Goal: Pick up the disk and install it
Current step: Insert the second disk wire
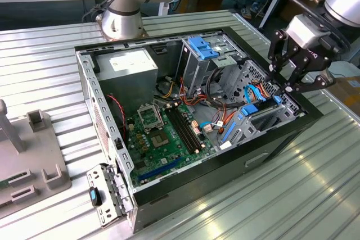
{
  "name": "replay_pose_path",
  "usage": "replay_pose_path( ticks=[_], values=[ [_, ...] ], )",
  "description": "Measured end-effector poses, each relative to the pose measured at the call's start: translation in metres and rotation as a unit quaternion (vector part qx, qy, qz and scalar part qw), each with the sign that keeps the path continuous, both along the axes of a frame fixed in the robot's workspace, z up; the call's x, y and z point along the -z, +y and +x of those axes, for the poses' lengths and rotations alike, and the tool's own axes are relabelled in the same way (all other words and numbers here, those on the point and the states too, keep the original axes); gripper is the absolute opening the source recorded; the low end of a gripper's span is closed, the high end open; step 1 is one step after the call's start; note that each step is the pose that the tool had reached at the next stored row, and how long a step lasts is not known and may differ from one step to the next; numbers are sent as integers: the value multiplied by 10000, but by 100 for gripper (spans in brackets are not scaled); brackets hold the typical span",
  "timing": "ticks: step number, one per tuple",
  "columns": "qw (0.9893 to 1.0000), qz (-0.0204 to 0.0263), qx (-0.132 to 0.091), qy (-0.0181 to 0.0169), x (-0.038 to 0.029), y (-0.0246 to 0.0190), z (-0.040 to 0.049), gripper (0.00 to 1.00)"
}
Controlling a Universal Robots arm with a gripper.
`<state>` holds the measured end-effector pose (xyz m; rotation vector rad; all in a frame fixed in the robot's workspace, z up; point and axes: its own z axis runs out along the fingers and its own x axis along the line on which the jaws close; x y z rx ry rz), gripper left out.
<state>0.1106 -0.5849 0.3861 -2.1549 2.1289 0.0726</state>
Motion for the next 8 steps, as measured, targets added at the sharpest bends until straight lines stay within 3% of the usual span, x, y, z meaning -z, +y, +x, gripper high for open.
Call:
replay_pose_path(
  ticks=[8],
  values=[
    [10000,-1,0,0,0,11,0,42]
  ],
)
